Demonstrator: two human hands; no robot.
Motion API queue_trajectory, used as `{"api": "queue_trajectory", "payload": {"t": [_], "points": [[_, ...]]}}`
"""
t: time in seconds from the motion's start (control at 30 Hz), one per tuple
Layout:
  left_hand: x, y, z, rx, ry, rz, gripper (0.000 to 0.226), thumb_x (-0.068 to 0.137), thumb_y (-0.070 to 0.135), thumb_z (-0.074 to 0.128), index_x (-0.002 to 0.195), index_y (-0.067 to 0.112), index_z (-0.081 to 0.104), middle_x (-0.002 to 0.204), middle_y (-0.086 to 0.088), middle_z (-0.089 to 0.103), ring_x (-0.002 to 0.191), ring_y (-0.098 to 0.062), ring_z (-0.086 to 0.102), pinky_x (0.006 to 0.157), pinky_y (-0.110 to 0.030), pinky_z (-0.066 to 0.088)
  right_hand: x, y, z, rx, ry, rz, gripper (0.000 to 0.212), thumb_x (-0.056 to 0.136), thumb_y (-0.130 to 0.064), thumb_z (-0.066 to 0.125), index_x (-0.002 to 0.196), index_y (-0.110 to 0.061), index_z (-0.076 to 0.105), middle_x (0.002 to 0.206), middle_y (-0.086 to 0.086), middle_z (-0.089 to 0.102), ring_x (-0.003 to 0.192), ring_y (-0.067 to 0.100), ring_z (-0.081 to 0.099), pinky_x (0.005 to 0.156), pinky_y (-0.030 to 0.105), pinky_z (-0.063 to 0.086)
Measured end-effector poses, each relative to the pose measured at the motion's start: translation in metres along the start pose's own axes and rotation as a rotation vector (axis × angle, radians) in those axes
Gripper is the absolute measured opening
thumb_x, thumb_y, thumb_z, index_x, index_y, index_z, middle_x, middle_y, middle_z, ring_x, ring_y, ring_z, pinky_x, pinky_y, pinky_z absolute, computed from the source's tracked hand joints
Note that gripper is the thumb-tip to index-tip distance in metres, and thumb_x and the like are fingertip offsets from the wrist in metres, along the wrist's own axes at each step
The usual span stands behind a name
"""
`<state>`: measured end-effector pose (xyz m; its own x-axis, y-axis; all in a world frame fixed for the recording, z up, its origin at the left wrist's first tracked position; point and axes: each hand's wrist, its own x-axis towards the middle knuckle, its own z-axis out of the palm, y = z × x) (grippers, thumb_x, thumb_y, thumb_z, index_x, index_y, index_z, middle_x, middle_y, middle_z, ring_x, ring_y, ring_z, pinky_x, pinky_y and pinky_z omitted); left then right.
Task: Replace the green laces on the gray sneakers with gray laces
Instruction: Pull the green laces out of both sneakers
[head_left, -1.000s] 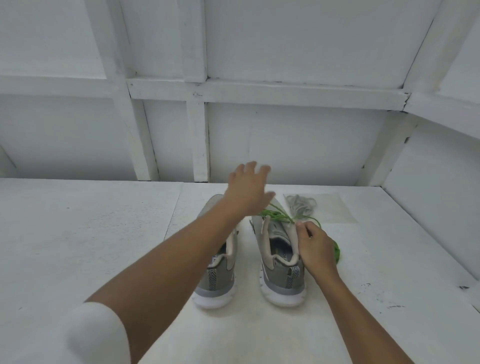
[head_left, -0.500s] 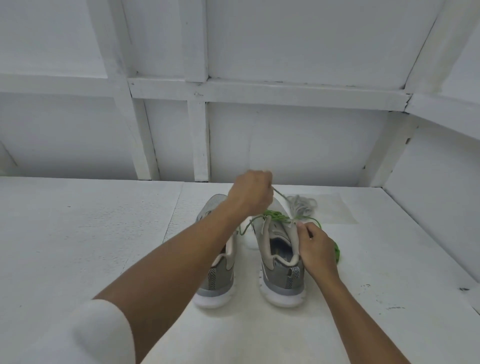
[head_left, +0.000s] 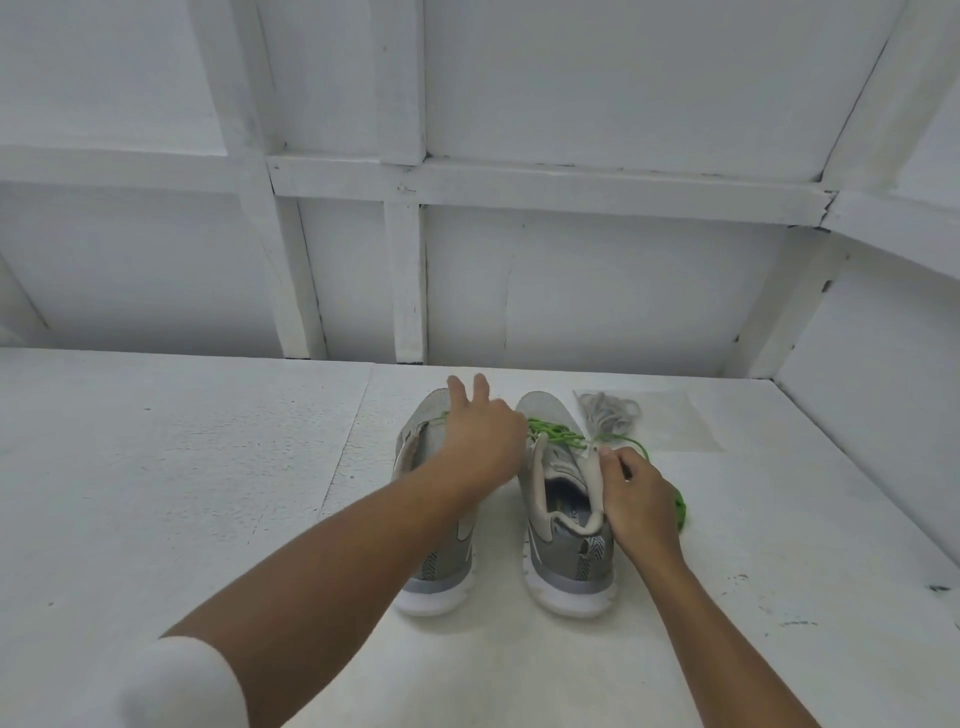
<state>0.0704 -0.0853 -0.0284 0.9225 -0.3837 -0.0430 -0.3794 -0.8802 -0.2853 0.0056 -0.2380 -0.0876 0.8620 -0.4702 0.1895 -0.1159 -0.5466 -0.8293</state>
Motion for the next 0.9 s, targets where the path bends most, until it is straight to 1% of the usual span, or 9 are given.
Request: {"api": "queue_trajectory", "payload": {"t": [0.07, 0.13, 0.27, 0.33, 0.43, 0.57, 0.7, 0.8, 0.9], "points": [[-0.004, 0.008, 0.003, 0.054, -0.057, 0.046, 0.037, 0.093, 0.017, 0.047, 0.129, 0.017, 0.055, 0.138, -0.011, 0.049, 0.146, -0.042, 0.0, 0.111, -0.069, 0.001, 0.0, 0.0, 0.0, -0.006, 0.002, 0.003, 0.039, 0.101, -0.031, 0.046, 0.065, -0.014, 0.048, 0.063, 0.001, 0.054, 0.058, 0.01, 0.046, 0.054, 0.025, 0.034], [-0.007, 0.011, 0.004, 0.086, -0.092, 0.062, 0.039, 0.094, 0.019, 0.047, 0.133, 0.016, 0.053, 0.143, -0.011, 0.045, 0.146, -0.044, -0.006, 0.109, -0.071, -0.003, 0.0, 0.0, 0.0, -0.009, 0.006, 0.001, 0.039, 0.101, -0.031, 0.046, 0.065, -0.015, 0.048, 0.063, 0.001, 0.055, 0.058, 0.009, 0.046, 0.054, 0.025, 0.034], [-0.013, 0.009, -0.01, 0.065, -0.079, -0.007, 0.038, 0.094, 0.017, 0.043, 0.131, 0.015, 0.053, 0.144, -0.016, 0.042, 0.145, -0.044, 0.002, 0.111, -0.067, 0.001, -0.001, -0.001, -0.001, -0.016, 0.002, 0.002, 0.038, 0.101, -0.032, 0.045, 0.067, -0.015, 0.049, 0.065, -0.002, 0.055, 0.06, 0.008, 0.047, 0.055, 0.024, 0.035], [-0.015, 0.006, -0.021, -0.064, 0.005, -0.056, 0.033, 0.091, 0.012, 0.045, 0.123, 0.011, 0.055, 0.131, -0.015, 0.052, 0.135, -0.039, 0.027, 0.109, -0.052, 0.021, -0.001, 0.0, -0.001, -0.022, 0.0, -0.003, 0.038, 0.101, -0.033, 0.045, 0.066, -0.017, 0.049, 0.065, -0.002, 0.055, 0.061, 0.008, 0.048, 0.055, 0.025, 0.035], [-0.017, 0.008, -0.025, -0.393, 0.089, -0.103, 0.027, 0.094, 0.009, 0.045, 0.12, 0.003, 0.05, 0.12, -0.017, 0.054, 0.113, -0.033, 0.051, 0.084, -0.034, 0.038, -0.001, 0.0, -0.001, -0.039, -0.003, -0.008, 0.037, 0.101, -0.034, 0.044, 0.067, -0.019, 0.048, 0.065, -0.004, 0.055, 0.061, 0.008, 0.048, 0.055, 0.025, 0.035], [-0.022, 0.027, -0.01, -0.66, 0.072, -0.113, 0.028, 0.1, 0.015, 0.038, 0.122, 0.0, 0.046, 0.121, -0.02, 0.053, 0.109, -0.037, 0.055, 0.075, -0.035, 0.037, 0.003, -0.002, -0.004, -0.128, -0.022, -0.032, 0.036, 0.1, -0.037, 0.045, 0.077, -0.012, 0.057, 0.067, -0.005, 0.057, 0.062, 0.01, 0.049, 0.053, 0.023, 0.034], [-0.024, 0.043, 0.01, -0.931, 0.177, -0.194, 0.027, 0.104, 0.028, 0.033, 0.119, 0.005, 0.038, 0.108, -0.022, 0.059, 0.096, -0.039, 0.058, 0.069, -0.04, 0.041, 0.01, -0.004, -0.007, -0.211, -0.022, -0.128, 0.026, 0.096, -0.036, 0.052, 0.086, -0.014, 0.062, 0.084, -0.001, 0.061, 0.075, 0.016, 0.054, 0.063, 0.031, 0.04], [-0.024, 0.05, 0.02, -1.073, 0.272, -0.297, 0.031, 0.103, 0.031, 0.033, 0.118, 0.003, 0.036, 0.11, -0.021, 0.057, 0.097, -0.039, 0.058, 0.078, -0.047, 0.048, 0.019, -0.011, -0.007, -0.271, -0.061, -0.244, 0.012, 0.093, -0.028, 0.058, 0.092, -0.016, 0.059, 0.096, -0.001, 0.055, 0.084, 0.018, 0.055, 0.069, 0.029, 0.04], [-0.023, 0.055, 0.027, -1.185, 0.27, -0.387, 0.038, 0.103, 0.035, 0.033, 0.116, 0.001, 0.043, 0.114, -0.02, 0.055, 0.102, -0.038, 0.055, 0.085, -0.046, 0.046, 0.029, -0.019, -0.005, -0.336, -0.173, -0.359, 0.008, 0.091, -0.019, 0.059, 0.097, -0.014, 0.062, 0.104, 0.002, 0.053, 0.095, 0.019, 0.053, 0.078, 0.033, 0.045]]}}
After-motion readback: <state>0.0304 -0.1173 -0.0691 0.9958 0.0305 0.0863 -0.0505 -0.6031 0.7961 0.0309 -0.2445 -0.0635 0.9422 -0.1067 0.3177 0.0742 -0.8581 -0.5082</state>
